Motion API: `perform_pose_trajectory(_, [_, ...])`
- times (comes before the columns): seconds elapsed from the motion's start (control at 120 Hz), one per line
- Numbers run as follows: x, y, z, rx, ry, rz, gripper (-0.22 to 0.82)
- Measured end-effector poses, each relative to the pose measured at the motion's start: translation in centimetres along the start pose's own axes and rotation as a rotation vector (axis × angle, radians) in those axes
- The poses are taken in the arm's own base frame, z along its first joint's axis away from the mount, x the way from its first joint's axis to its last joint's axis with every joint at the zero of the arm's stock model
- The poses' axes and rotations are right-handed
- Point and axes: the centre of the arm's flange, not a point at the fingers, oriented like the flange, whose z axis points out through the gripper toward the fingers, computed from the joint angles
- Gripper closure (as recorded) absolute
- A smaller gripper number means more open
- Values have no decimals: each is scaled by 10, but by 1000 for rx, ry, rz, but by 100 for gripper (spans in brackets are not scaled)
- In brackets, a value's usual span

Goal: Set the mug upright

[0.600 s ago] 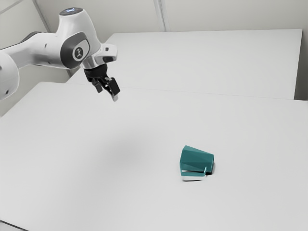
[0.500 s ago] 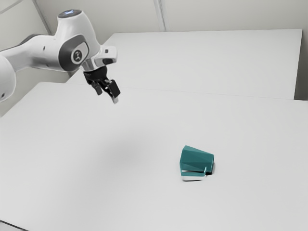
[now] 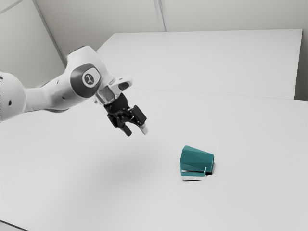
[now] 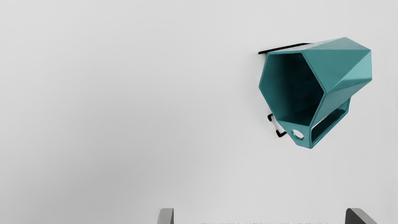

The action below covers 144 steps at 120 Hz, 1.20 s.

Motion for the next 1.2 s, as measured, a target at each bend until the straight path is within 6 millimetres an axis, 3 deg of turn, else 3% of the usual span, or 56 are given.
perform_pose_trajectory(0.25, [1, 18, 62, -124, -82, -22, 0])
perform_pose_trajectory(0.475, [4, 15, 92, -205, -106, -54, 0])
perform_pose_trajectory(0.6, [1, 26, 112, -237, -129, -45, 0])
perform_pose_trajectory(0.925, [8, 33, 133, -293, -103, -20, 0])
perform_pose_trajectory(1.2, [44, 41, 147, -316, -66, 47, 0])
